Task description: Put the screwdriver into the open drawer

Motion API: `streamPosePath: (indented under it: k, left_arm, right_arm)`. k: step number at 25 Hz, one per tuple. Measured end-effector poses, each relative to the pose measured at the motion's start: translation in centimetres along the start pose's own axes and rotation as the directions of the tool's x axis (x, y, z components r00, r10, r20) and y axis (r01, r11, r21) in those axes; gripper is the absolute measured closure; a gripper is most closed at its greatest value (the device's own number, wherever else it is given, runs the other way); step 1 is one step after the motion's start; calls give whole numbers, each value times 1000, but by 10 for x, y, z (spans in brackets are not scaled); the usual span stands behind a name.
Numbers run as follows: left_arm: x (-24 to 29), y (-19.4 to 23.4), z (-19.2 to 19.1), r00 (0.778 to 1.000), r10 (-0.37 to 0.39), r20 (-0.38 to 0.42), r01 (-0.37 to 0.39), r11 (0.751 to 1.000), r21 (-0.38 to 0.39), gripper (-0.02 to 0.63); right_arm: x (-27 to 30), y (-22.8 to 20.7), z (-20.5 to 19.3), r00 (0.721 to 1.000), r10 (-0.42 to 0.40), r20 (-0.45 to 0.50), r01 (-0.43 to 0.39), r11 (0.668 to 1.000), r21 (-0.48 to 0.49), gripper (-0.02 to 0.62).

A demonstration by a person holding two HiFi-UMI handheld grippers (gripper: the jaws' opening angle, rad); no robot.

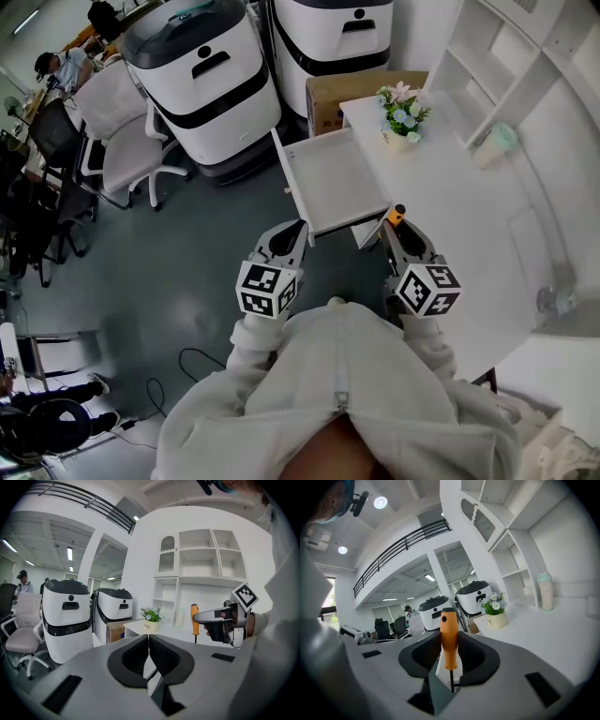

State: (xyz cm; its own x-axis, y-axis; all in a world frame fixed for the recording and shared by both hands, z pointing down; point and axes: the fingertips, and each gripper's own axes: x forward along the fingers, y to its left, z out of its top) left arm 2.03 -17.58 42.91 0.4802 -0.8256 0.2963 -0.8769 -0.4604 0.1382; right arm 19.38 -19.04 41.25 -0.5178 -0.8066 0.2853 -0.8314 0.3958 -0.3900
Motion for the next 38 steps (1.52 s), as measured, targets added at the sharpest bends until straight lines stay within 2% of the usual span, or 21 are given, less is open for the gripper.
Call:
streamPosePath:
  k: [9,20,28,33,38]
  left_arm:
    - [6,8,-12,999,34,-27,-34,999,-28,589]
    - [35,19,-19,997,4,-71,-6,999,-38,589]
    - [57,51,-17,992,18,-123,-28,997,-78,589]
    - [69,77,-24,988,39,-152,-56,993,-108,589]
    - [89,100,-27,987,23,-160,-44,991,-128,589]
  right_arm:
    - [17,-6,-14,998,30,-49,-29,999,14,470]
    - [46,-13,-15,996,26,-87,-26,1000,-5,470]
    - [103,-35,-18,984,-4,-180,4,1000,4,469]
    - [144,-46,-21,973,-21,-229,16,1000,-23,470]
    - [179,-58,-30,958,-46,-281,26,997,-75,470]
